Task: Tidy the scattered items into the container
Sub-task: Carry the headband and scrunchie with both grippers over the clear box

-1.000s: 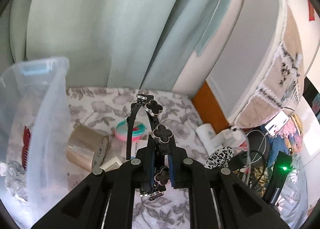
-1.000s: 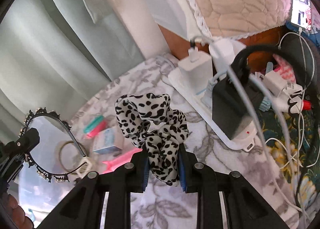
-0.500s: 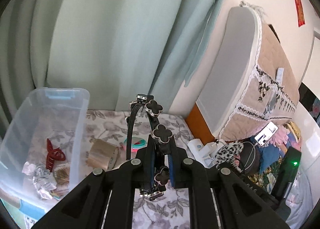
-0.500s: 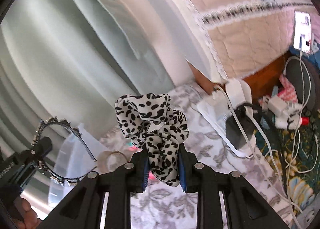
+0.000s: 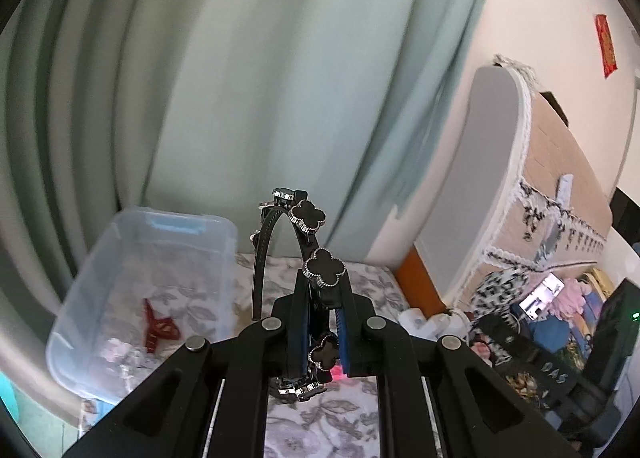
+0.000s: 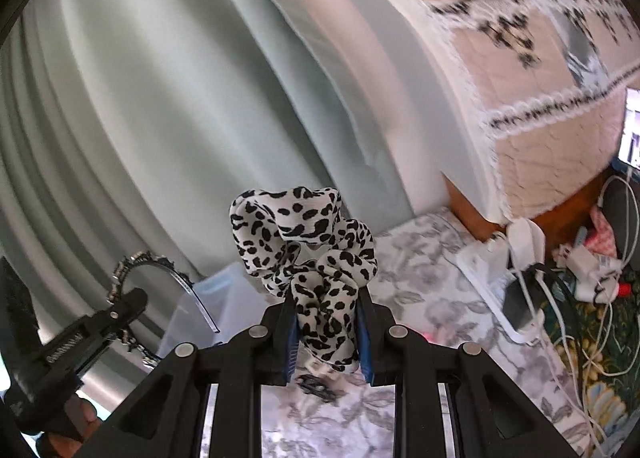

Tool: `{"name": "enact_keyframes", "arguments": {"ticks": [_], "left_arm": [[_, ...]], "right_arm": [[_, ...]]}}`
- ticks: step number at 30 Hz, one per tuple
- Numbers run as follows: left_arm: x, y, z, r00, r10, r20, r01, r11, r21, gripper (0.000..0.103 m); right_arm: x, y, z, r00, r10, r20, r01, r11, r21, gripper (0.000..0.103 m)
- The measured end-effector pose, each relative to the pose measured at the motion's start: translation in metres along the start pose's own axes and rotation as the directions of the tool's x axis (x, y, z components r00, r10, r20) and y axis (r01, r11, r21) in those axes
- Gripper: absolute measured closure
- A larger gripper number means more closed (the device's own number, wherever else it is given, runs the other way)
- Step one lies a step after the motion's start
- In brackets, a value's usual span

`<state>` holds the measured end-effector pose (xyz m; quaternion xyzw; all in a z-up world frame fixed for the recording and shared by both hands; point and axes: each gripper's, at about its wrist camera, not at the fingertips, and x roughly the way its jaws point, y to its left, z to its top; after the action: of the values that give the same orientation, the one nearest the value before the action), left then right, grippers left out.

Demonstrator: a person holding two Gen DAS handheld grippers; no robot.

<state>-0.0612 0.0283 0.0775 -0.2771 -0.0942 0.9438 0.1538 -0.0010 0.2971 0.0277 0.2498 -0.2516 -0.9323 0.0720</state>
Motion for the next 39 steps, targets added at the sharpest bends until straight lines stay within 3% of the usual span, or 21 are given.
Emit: {"name": "enact_keyframes", "arguments": {"ticks": [14,24,35,39], "left_arm": [[-0.048,0.071,0.012,0.993,0.052,0.103,-0.041,0.993,-0.108,0.092],[-0.056,0.120,0.004,0.991,0.083,0.100,-0.061,0.976,-0.207,0.092],[-0.055,0.164,-0.012,0.993,0.095,0.070,-0.072,0.957,-0.283,0.092],[-0.056,0.174,-0.017,0.995,0.070,0.069,-0.047,0.955,-0.293,0.092]], "right_arm": [[-0.005,0.051,0.002,0.999,0.046,0.017,-0.044,0.995,-0.085,0.077],[0.008,0.085,-0.006,0.998,0.059,-0.010,-0.059,0.986,-0.158,0.077],[0.052,0.125,-0.046,0.985,0.063,-0.158,-0.103,0.961,-0.259,0.077],[0.070,0.145,-0.056,0.975,0.058,-0.214,-0.122,0.947,-0.297,0.077]]}}
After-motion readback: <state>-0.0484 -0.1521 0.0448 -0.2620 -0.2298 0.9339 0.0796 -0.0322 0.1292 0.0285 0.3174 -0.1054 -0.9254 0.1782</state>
